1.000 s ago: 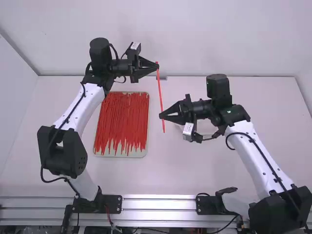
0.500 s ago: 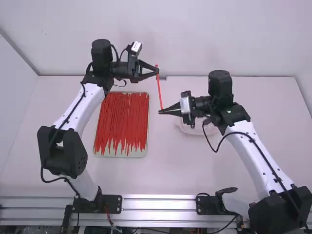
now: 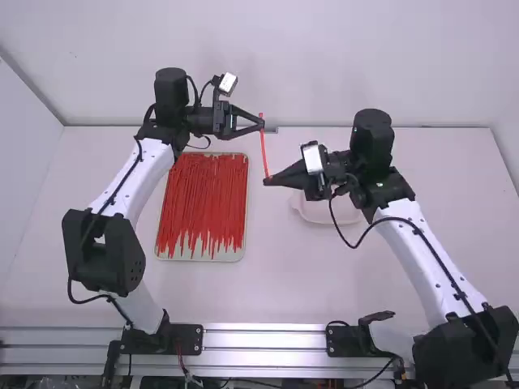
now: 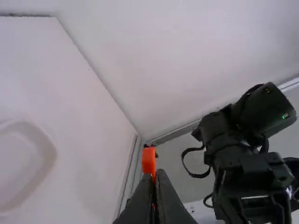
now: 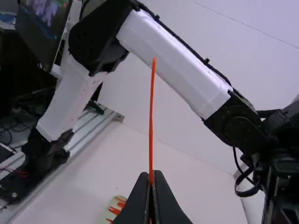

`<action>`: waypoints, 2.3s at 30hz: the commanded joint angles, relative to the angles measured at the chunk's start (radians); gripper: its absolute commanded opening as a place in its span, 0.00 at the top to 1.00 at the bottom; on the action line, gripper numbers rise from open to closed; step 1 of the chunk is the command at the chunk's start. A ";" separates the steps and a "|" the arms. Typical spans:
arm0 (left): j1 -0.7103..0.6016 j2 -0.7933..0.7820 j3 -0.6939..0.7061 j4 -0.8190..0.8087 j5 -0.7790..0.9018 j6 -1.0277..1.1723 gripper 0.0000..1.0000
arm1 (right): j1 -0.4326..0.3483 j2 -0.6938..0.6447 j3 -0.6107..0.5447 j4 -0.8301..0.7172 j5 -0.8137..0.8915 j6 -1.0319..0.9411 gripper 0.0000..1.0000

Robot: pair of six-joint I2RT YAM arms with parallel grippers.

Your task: Fasten the cable tie

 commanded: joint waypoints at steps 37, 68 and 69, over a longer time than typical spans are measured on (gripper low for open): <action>-0.017 -0.004 -0.002 0.174 0.020 0.858 0.98 | -0.012 0.209 -0.004 0.497 0.067 1.720 1.00; -0.015 -0.004 -0.002 -0.090 -0.054 1.217 0.98 | -0.029 0.209 -0.004 0.234 0.164 1.561 1.00; -0.015 -0.004 -0.002 -0.085 -0.046 1.218 0.98 | -0.031 0.209 -0.004 0.234 0.164 1.561 1.00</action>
